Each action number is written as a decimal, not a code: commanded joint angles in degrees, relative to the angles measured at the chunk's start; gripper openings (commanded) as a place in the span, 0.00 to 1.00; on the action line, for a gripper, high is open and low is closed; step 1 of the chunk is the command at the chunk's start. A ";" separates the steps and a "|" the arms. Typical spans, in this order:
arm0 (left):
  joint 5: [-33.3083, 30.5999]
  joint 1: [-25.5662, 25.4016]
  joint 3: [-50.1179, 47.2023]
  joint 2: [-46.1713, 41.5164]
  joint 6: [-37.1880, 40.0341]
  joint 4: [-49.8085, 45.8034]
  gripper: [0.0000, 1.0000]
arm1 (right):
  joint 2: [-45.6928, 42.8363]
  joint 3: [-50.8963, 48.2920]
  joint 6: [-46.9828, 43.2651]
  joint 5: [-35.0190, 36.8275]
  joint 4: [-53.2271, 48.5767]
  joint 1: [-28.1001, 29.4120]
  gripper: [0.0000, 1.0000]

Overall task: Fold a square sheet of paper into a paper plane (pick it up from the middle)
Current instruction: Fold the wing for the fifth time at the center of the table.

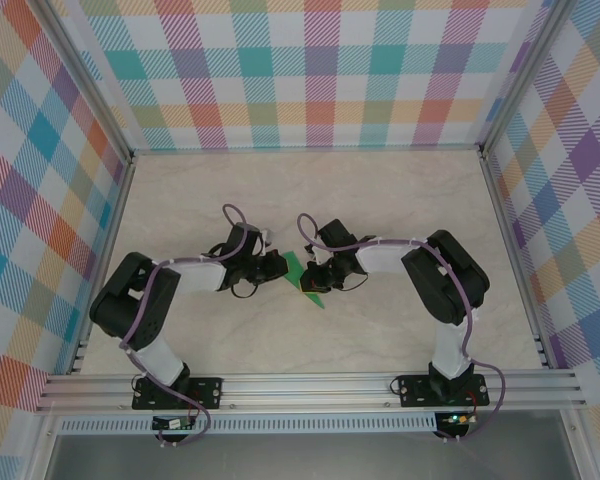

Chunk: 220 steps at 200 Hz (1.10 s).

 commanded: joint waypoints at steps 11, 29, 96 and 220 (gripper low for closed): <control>-1.05 -0.35 1.26 2.73 0.61 1.16 0.07 | -2.70 2.26 0.75 -1.52 -2.54 -0.29 0.09; -2.04 -0.35 1.19 3.79 0.99 0.13 0.06 | -2.54 4.50 0.27 -2.36 -2.84 -0.21 0.10; -5.14 -0.40 2.08 4.23 2.47 -5.73 0.05 | 4.48 12.57 -1.62 0.58 -7.73 0.37 0.10; -10.94 -0.39 2.54 6.17 1.07 -10.85 0.02 | 1.26 4.02 -6.21 -0.56 -10.74 0.25 0.09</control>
